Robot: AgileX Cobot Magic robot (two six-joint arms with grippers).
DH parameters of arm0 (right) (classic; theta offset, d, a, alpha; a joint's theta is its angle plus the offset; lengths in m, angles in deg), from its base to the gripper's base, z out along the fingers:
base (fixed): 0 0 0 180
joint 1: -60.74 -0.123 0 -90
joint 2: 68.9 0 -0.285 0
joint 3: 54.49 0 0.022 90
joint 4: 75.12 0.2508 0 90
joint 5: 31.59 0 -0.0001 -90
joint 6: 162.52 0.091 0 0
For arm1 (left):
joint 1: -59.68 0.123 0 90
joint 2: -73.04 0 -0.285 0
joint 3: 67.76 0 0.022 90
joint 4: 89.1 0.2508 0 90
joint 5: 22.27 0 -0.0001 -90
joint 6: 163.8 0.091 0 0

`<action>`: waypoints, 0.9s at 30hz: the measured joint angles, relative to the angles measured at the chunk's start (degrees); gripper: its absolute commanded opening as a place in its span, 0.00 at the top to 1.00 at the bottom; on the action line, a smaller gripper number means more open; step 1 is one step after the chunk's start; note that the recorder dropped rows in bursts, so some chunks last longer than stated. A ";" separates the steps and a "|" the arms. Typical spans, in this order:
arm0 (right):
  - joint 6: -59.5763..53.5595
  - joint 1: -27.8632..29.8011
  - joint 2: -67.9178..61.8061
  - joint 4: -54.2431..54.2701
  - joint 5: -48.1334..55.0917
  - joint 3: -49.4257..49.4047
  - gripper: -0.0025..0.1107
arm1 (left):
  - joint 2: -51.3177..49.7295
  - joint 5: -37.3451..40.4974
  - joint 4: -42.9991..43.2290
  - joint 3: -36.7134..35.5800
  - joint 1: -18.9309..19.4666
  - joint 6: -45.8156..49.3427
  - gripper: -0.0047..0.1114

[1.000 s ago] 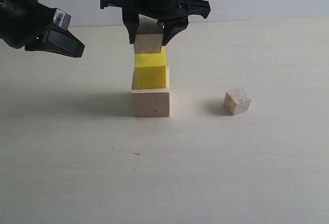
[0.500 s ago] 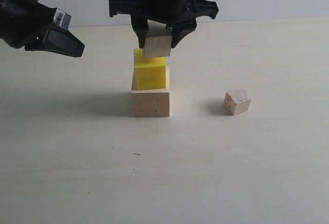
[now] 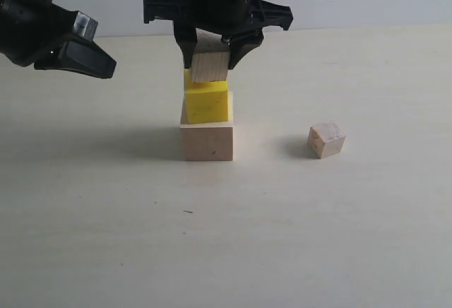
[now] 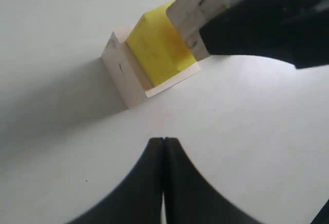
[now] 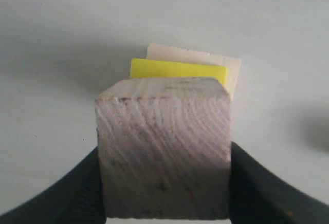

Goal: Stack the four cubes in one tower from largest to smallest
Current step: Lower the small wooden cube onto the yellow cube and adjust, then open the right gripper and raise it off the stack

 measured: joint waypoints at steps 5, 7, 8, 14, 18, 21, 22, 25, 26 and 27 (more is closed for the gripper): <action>-0.47 0.00 -0.72 -0.29 0.00 0.00 0.98 | 0.00 -0.08 0.00 0.00 0.00 0.00 0.96; -0.47 0.00 -0.83 -0.29 0.00 0.00 0.98 | 0.00 -0.08 0.00 0.00 0.00 0.00 0.96; -0.47 0.00 -0.83 -0.29 0.00 0.00 0.95 | 0.00 -0.08 0.00 0.00 0.00 0.00 0.96; -0.80 0.00 -0.83 -0.42 0.00 0.00 0.62 | 0.00 -0.08 0.00 0.00 0.00 0.00 0.96; -1.34 0.00 -0.83 -0.42 0.00 0.00 0.37 | 0.00 -0.08 0.00 0.00 0.00 0.00 0.96; -1.34 0.00 -0.83 -0.32 0.00 0.00 0.30 | 0.00 -0.08 0.00 0.00 0.00 0.00 0.96; -1.34 0.00 -0.83 -0.32 0.00 0.00 0.30 | 0.00 -0.08 0.00 0.00 0.00 0.00 0.96; -1.34 0.00 -0.83 -0.32 0.00 0.00 0.31 | 0.00 -0.08 0.00 0.00 0.00 0.00 0.96; -1.34 0.00 -0.83 -0.32 0.00 0.00 0.31 | 0.00 -0.08 0.00 0.00 0.00 0.00 0.96; -1.34 0.00 -0.83 -0.32 0.00 0.00 0.31 | 0.00 -0.08 0.00 0.00 0.00 0.00 0.96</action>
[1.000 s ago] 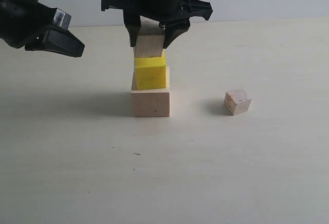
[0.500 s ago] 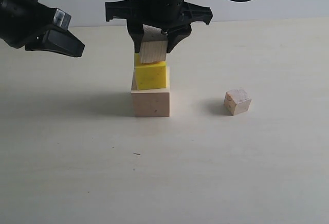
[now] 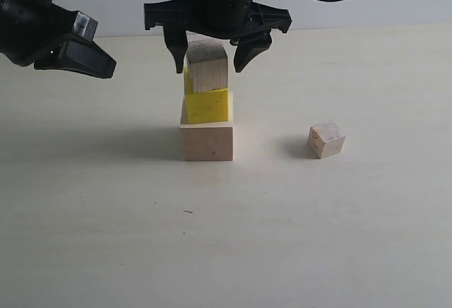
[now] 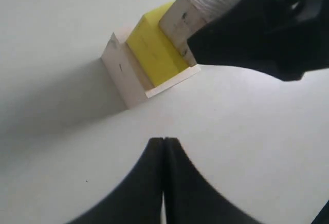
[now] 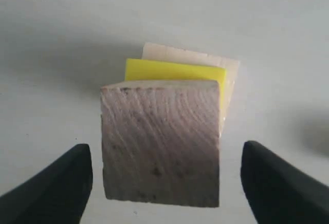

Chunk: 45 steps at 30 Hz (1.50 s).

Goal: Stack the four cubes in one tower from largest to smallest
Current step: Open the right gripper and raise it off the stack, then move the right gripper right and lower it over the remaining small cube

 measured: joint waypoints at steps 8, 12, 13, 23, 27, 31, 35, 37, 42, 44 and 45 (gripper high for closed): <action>0.00 0.00 0.46 1.85 0.00 0.00 0.31 | 0.00 0.00 0.00 0.00 0.00 0.00 0.96; 1.37 0.00 2.02 1.99 0.00 0.00 0.36 | 0.00 -0.13 0.00 0.00 0.00 0.00 0.96; 1.68 0.00 2.15 1.81 0.00 0.00 0.37 | 0.00 -0.13 0.00 0.00 0.00 0.00 0.96; 2.06 0.00 2.40 4.36 0.00 0.00 0.39 | 0.00 -0.13 0.00 0.00 0.00 0.00 0.96; 2.06 0.00 2.40 4.58 0.00 0.00 0.39 | 0.00 -0.13 0.00 0.00 0.00 0.00 0.96; 2.06 0.00 2.40 3.42 0.00 0.00 0.39 | 0.00 -0.13 0.00 0.00 0.00 0.00 0.96; 2.06 0.00 2.54 -0.40 0.00 0.00 0.39 | 0.00 -0.03 0.00 0.00 0.00 0.00 0.96; 2.06 0.00 2.92 -1.89 0.00 0.00 0.39 | 0.00 -0.03 0.00 0.00 0.00 0.00 0.96; 1.68 0.00 5.30 -3.70 0.00 0.00 0.44 | 0.00 -0.03 0.00 0.00 0.00 0.00 0.96; 1.28 0.00 6.71 -3.98 0.00 0.00 0.47 | 0.00 0.08 0.10 0.00 0.00 0.00 0.96; 0.81 0.00 7.64 -3.98 0.03 0.00 0.50 | 0.00 0.06 0.10 0.00 0.00 0.00 0.96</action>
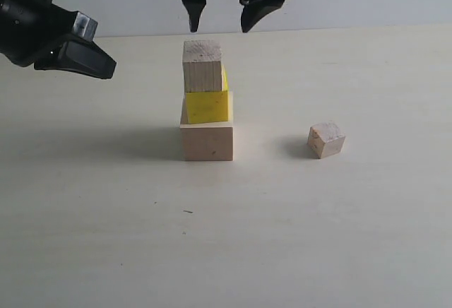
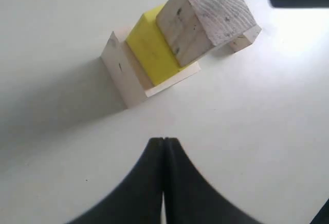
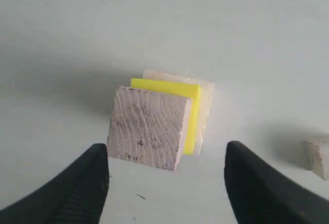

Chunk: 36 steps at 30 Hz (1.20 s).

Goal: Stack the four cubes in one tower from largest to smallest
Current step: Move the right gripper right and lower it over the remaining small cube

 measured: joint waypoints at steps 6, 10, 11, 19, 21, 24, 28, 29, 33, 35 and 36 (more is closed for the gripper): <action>-3.41 0.66 5.08 -7.51 0.00 0.00 0.76 | 0.00 0.13 0.25 0.00 0.00 0.00 0.96; -6.18 4.29 6.20 -9.70 0.00 0.00 0.68 | 0.00 0.13 0.35 0.00 0.00 0.00 0.96; -7.02 5.03 6.20 -9.71 0.00 0.00 0.63 | 0.00 0.13 0.35 0.00 0.00 0.00 0.96; -13.04 10.28 5.92 -11.03 -0.11 -5.86 0.51 | 0.00 0.13 0.35 0.00 0.00 0.00 0.96; -13.76 11.49 5.44 -11.41 -0.11 -8.32 0.51 | 0.00 0.13 0.35 0.00 0.00 0.00 0.96; -14.74 12.83 3.88 -11.64 -0.11 -11.35 0.51 | 0.00 0.02 0.35 0.00 0.00 0.00 0.96; -17.23 13.72 0.53 -10.99 0.00 -12.77 0.51 | 0.00 -0.20 0.35 0.00 0.00 0.00 0.96; -17.71 13.72 -0.46 -10.99 0.00 -12.91 0.51 | 0.00 -0.20 0.35 0.00 0.00 0.12 0.96; -18.88 13.82 -3.72 -10.62 0.00 -13.03 0.51 | 0.00 -0.20 0.35 0.00 0.00 0.12 0.96; -18.88 14.07 -4.87 -10.46 -0.11 -13.03 0.51 | 0.00 -0.20 0.35 0.00 0.00 0.12 0.96; -18.88 14.31 -5.26 -9.89 -0.11 -13.03 0.51 | 0.00 -0.20 0.47 0.00 0.00 0.12 0.96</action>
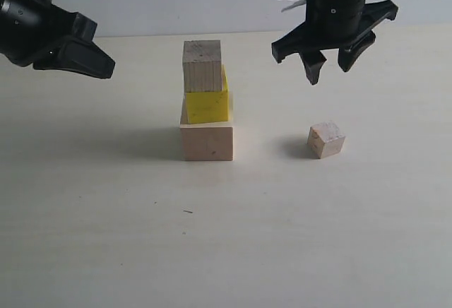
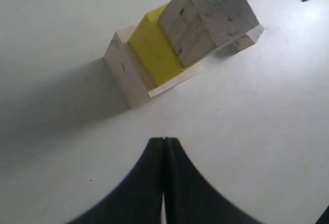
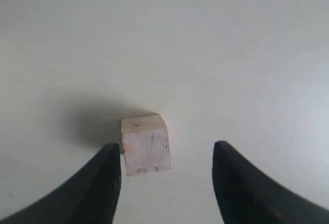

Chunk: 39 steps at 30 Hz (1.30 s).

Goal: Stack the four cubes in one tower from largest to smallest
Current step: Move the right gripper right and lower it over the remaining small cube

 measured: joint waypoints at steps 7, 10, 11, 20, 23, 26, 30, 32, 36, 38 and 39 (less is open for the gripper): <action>-1.55 5.20 2.08 8.57 -0.10 -0.74 0.51 | 0.00 0.00 2.24 0.00 0.00 0.00 0.96; -1.66 8.06 6.41 9.47 -0.20 -3.62 0.51 | 0.00 0.00 2.70 0.00 0.00 0.00 0.96; -1.66 8.82 7.96 9.81 -0.20 -4.80 0.51 | 0.00 0.00 2.70 0.00 0.00 0.00 0.96; -4.73 10.42 19.48 13.96 -13.49 -22.97 0.51 | 0.00 -1.14 2.82 0.00 0.00 0.00 0.96; -5.57 10.42 17.81 14.83 -16.81 -27.15 0.51 | 0.00 -1.14 2.82 0.00 0.00 0.00 0.96; -8.02 10.42 15.49 17.58 -18.86 -27.85 0.51 | 0.00 -1.26 2.82 0.00 0.00 0.00 0.96; -12.78 10.30 12.96 22.31 -21.53 -27.85 0.52 | 0.00 -1.38 2.82 0.00 0.00 0.00 0.96; -13.72 10.30 11.30 23.11 -21.49 -27.14 0.55 | 0.00 -1.38 2.82 0.00 0.00 0.00 0.96; -14.06 10.30 8.17 23.27 -18.86 -24.07 0.56 | 0.00 -1.38 2.82 0.00 0.00 0.00 0.96; -14.06 10.30 6.93 23.35 -16.99 -21.85 0.56 | 0.00 -1.38 2.82 0.00 0.00 0.00 0.96; -14.06 10.30 6.50 23.35 -16.09 -20.77 0.56 | 0.00 -1.38 2.82 0.00 0.00 0.00 0.96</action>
